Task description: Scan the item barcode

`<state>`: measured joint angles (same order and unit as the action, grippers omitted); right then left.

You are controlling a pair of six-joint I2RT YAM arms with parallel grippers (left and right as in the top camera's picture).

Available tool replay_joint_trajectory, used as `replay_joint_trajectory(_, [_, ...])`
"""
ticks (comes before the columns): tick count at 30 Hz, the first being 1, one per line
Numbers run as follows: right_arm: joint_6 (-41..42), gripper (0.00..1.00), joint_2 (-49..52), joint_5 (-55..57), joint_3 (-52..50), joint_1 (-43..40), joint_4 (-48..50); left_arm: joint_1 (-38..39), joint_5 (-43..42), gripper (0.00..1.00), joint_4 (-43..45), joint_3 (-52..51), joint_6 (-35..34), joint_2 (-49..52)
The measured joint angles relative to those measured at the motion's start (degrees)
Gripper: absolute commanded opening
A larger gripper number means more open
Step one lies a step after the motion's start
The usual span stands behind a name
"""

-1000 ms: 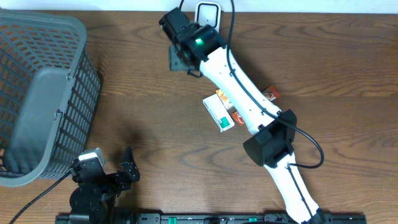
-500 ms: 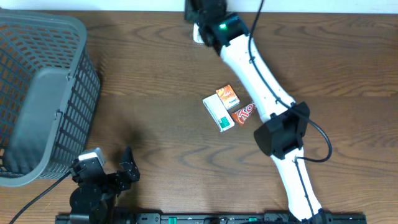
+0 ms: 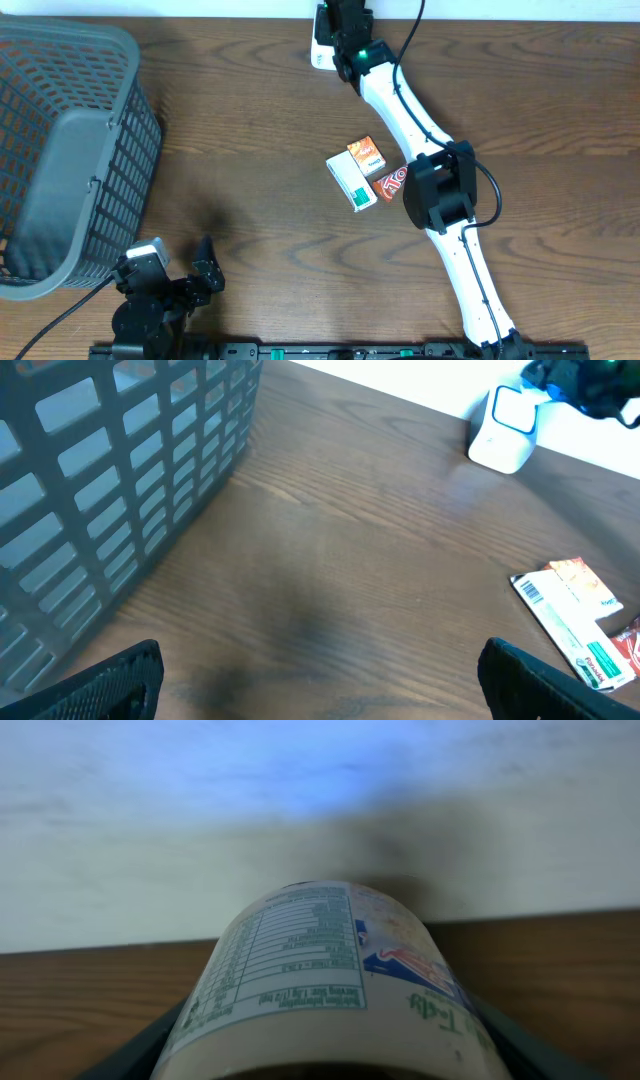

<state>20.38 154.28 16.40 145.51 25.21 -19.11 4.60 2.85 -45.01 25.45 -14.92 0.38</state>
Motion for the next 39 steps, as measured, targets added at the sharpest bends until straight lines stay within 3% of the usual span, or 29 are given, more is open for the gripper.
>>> replay_joint_trajectory(11, [-0.55,0.54,0.0,-0.59,0.0,0.63,4.85,0.0,0.0,0.98,0.0,0.0,0.0,0.0])
replay_joint_trajectory(14, [-1.05,0.6,0.0,-0.59,0.0,0.61,4.81,0.0,0.0,0.98,0.0,0.0,0.0,0.0])
replay_joint_trajectory(17, [-2.29,0.59,-0.17,-0.33,0.07,0.63,1.68,0.0,0.0,0.98,0.0,0.0,0.0,0.0])
replay_joint_trajectory(21, [-3.3,0.64,-1.6,1.62,0.04,0.63,-10.16,0.0,-0.02,0.98,-0.02,0.0,0.0,0.0])
replay_joint_trajectory(24, [-3.54,0.64,-5.64,3.69,-0.04,0.46,-24.35,0.0,-0.02,0.98,-0.02,0.0,0.02,0.0])
replay_joint_trajectory(31, [0.37,0.62,-25.0,8.57,0.74,-2.99,-58.84,0.0,-0.15,0.98,0.0,-0.02,0.15,0.02])
replay_joint_trajectory(35, [5.22,0.6,-31.43,10.6,2.25,-10.73,-72.81,0.0,-0.17,0.98,0.0,-0.02,0.15,0.0])
replay_joint_trajectory(39, [7.58,0.61,-30.21,11.34,1.11,-21.14,-77.02,0.0,-0.17,0.98,-0.02,-0.02,0.15,0.0])
